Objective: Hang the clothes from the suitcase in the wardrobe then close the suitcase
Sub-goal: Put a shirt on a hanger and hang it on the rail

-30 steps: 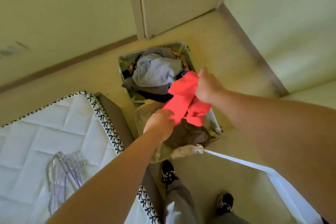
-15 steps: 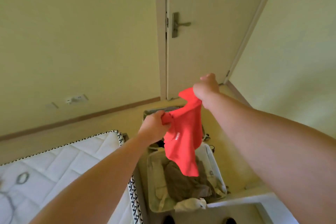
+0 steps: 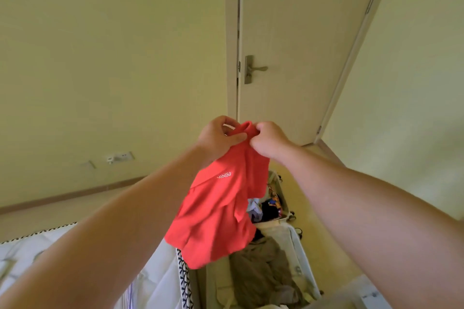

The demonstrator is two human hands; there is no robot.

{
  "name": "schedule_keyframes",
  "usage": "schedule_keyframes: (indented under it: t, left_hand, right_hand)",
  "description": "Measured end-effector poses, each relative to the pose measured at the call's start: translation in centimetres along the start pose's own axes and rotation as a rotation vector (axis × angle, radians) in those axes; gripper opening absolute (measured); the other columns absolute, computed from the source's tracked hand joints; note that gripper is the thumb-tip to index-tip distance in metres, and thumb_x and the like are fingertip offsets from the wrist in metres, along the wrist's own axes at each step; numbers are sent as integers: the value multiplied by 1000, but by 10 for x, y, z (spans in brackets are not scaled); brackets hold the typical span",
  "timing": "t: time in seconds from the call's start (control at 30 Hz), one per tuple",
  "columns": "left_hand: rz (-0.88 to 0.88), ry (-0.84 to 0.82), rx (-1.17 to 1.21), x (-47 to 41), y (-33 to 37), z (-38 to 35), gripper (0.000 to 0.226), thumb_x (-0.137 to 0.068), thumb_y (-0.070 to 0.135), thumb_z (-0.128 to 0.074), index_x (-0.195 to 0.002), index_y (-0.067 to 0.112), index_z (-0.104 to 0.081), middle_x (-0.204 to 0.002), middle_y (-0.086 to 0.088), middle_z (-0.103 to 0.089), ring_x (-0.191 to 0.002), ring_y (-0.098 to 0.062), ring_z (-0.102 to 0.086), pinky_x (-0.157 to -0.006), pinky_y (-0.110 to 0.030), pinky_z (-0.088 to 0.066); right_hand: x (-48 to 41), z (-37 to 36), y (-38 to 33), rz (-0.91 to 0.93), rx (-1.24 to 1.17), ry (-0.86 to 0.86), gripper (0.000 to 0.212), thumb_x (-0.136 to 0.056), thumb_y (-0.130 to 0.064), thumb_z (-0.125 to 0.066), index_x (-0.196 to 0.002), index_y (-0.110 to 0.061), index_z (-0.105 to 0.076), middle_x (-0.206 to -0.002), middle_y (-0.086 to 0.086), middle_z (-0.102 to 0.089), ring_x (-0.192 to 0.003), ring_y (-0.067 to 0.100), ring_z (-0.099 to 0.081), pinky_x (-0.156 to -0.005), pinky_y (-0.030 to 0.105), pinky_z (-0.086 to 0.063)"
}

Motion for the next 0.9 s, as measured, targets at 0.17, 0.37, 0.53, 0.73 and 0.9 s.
schedule_keyframes:
  t: [0.17,0.37,0.53,0.73,0.9]
  left_hand:
    - [145,-97,401,8,-4,10,14,-93,8,-68,-101,17,-61,-83,-7,-63,-65,-16,-59,-59,-28,-48]
    - [65,-124,141,13,6,11,40,-79,-12,-67,-112,9,-61,-82,-11,-63,-67,-22,-64,-61,-34,-57]
    - [-29,-6,-136,3,16,5,41,-80,-4,-64,-106,25,-76,-72,0,-65,-63,-17,-63,-70,-39,-60]
    - [-59,165,-264,-7,35,-2,25,-84,4,-59,-89,20,-77,-67,6,-69,-49,-2,-62,-48,-16,-49]
    - [-202,230,-464,-10,48,-11,17,-78,7,-64,-87,16,-74,-82,8,-68,-74,-9,-63,-54,-14,-49]
  right_hand:
    - [0,3,-9,12,-57,89,22,-84,-3,-47,-73,-12,-63,-74,5,-64,-70,24,-59,-53,24,-36]
    - [1,-7,-8,27,-106,96,23,-81,-2,-51,-74,-17,-67,-74,-2,-65,-69,16,-57,-56,24,-39]
    - [-5,-9,4,45,-39,161,11,-87,-26,-64,-98,-24,-69,-96,-6,-63,-88,16,-58,-73,29,-47]
    - [9,-8,22,-89,-254,79,34,-64,-16,-60,-98,-22,-59,-90,3,-66,-79,23,-65,-64,30,-49]
    - [16,-28,26,-37,-373,-111,33,-74,-31,-67,-106,-27,-60,-88,3,-69,-75,17,-67,-64,30,-52]
Point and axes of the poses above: each hand's wrist, its own x-axis away from the middle knuckle, its own z-axis out of the back of the hand, y = z × x, the point moved 1 cm from there along -x, towards the middle knuckle
